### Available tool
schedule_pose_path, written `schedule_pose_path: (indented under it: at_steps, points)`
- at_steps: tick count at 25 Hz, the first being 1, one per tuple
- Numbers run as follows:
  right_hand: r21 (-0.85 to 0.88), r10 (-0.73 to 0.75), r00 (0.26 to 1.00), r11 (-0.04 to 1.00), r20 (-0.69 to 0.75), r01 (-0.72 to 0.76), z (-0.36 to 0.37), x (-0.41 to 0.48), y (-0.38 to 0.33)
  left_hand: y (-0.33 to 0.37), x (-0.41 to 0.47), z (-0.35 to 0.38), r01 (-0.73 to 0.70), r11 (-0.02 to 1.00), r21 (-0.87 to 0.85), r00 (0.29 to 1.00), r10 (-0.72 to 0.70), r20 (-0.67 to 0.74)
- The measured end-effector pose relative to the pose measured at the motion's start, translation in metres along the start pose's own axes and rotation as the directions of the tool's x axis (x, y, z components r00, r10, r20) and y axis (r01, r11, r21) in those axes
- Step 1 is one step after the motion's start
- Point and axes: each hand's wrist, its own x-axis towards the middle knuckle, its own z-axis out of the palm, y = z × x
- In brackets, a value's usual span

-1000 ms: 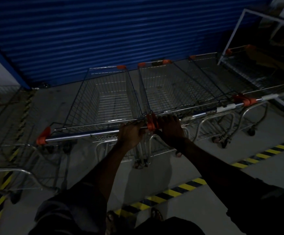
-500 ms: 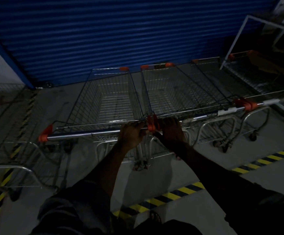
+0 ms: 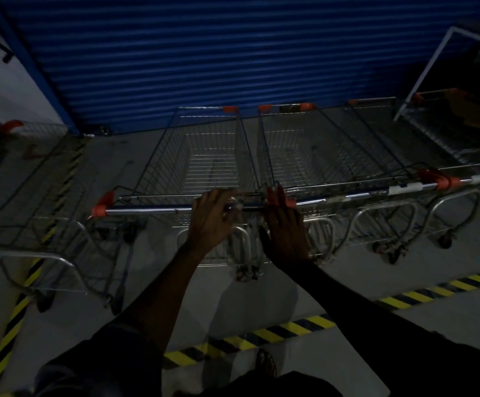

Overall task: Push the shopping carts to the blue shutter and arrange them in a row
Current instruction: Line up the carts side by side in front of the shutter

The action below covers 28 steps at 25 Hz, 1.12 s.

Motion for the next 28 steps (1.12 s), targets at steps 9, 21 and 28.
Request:
schedule_pose_path:
  at_steps: [9, 21, 28]
  points:
    - [0.308, -0.159, 0.987, 0.941, 0.036, 0.141, 0.043, 0.035, -0.172, -0.109, -0.074, -0.131, 0.175, 0.974, -0.147, 0.959, -0.202, -0.199]
    - [0.408, -0.260, 0.963, 0.874, -0.072, 0.266, 0.092, 0.104, -0.366, -0.246, -0.183, -0.273, 0.405, 0.912, 0.067, 0.866, -0.359, -0.347]
    - [0.497, -0.393, 0.919, 0.796, -0.008, 0.345, 0.141, 0.156, -0.429, -0.321, -0.211, -0.322, 0.586, 0.799, 0.136, 0.749, -0.470, -0.468]
